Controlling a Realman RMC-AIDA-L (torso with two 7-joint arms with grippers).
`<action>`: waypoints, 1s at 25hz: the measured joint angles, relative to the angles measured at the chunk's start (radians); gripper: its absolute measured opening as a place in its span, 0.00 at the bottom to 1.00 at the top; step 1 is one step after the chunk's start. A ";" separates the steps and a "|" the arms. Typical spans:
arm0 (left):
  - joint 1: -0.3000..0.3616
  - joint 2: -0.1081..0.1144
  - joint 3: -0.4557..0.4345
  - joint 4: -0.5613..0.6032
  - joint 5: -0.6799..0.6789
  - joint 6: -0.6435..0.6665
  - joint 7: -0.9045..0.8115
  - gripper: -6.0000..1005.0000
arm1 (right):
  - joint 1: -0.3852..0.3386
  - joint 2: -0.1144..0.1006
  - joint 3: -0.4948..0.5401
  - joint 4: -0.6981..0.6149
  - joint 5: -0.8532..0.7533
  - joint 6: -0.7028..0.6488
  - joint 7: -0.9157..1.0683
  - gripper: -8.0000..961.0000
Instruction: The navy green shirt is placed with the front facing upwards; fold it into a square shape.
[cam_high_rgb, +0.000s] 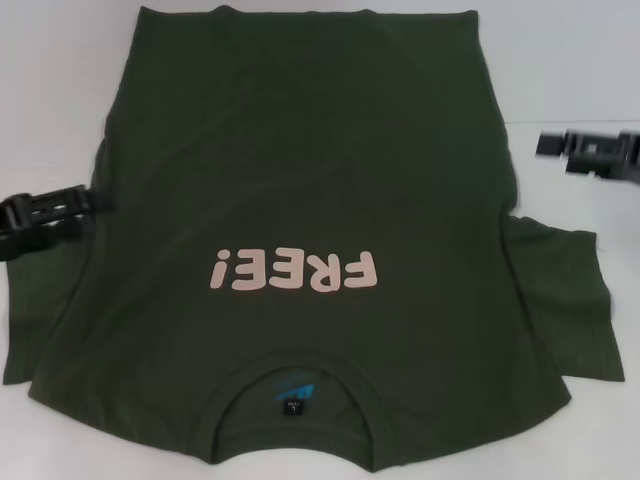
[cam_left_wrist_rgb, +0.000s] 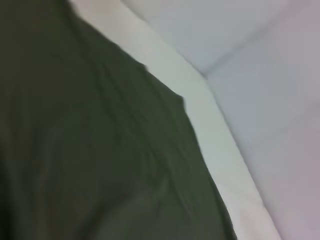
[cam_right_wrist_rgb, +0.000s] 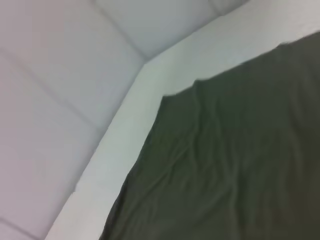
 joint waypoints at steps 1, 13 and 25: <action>0.000 0.000 0.000 0.000 0.000 0.000 0.000 0.93 | 0.016 -0.014 -0.002 0.018 -0.001 0.015 0.024 0.96; 0.076 0.008 -0.103 -0.027 0.086 -0.076 -0.068 0.93 | 0.095 -0.077 -0.004 0.125 -0.008 0.054 0.102 0.96; 0.094 -0.004 -0.093 -0.058 0.125 -0.186 -0.009 0.93 | 0.073 -0.077 0.000 0.128 -0.006 0.048 0.108 0.96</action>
